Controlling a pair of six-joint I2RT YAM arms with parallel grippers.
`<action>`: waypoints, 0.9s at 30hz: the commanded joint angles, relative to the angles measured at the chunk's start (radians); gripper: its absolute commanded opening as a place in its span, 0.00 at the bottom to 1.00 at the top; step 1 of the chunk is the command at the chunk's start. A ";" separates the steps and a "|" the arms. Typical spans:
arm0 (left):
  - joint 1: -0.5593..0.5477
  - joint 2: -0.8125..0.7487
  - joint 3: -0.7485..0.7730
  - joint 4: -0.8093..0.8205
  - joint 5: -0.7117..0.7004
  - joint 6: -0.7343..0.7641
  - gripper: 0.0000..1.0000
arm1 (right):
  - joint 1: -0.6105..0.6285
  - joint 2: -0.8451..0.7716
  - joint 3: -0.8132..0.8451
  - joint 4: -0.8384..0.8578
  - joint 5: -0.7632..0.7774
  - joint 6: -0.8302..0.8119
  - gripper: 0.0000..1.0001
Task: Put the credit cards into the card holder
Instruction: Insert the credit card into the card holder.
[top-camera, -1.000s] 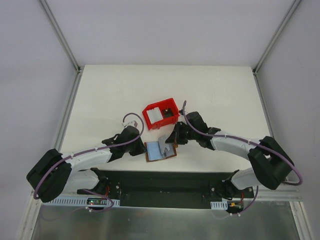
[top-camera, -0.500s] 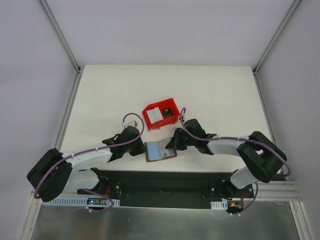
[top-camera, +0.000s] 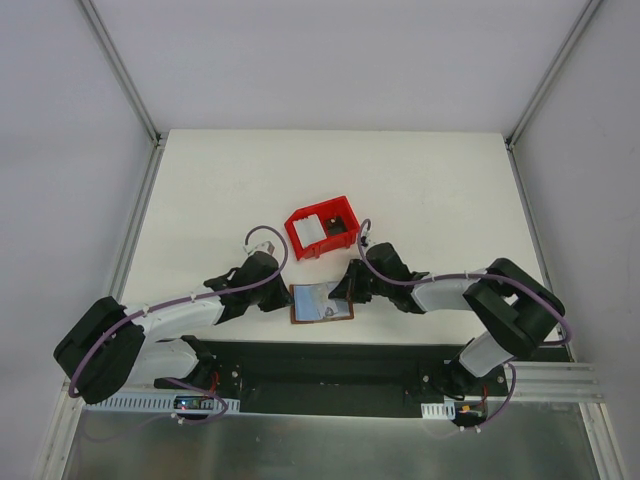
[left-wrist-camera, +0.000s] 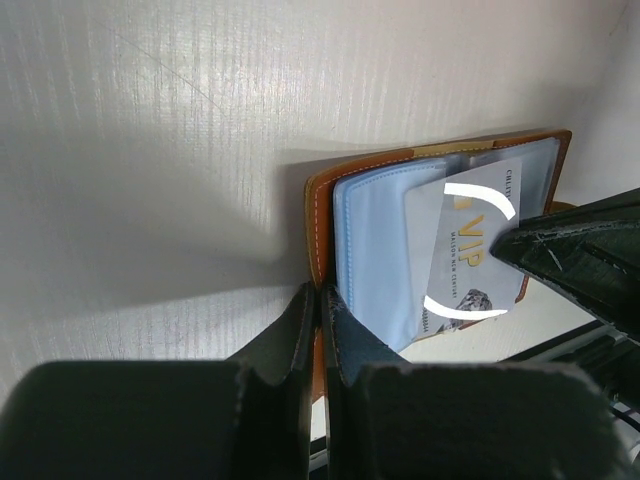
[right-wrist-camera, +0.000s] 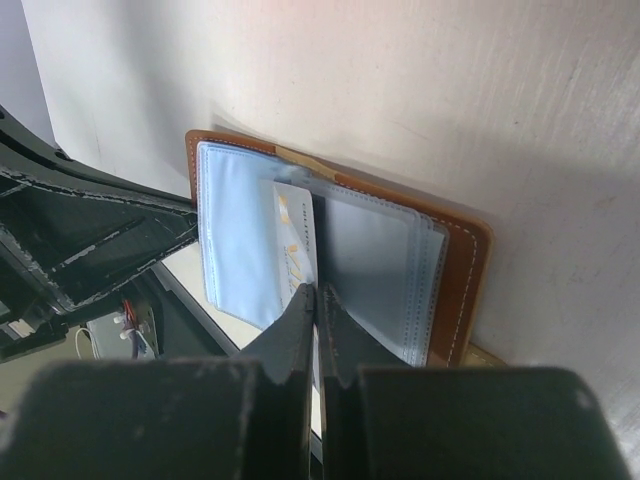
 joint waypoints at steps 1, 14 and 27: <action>0.004 0.014 -0.008 0.015 0.008 -0.009 0.00 | 0.012 0.012 -0.004 0.028 0.066 -0.004 0.01; 0.006 -0.002 -0.011 0.020 0.028 -0.017 0.00 | 0.018 -0.001 -0.004 0.018 0.139 0.055 0.00; 0.004 -0.012 -0.034 0.041 0.023 -0.049 0.00 | 0.090 -0.038 -0.039 0.040 0.225 0.132 0.00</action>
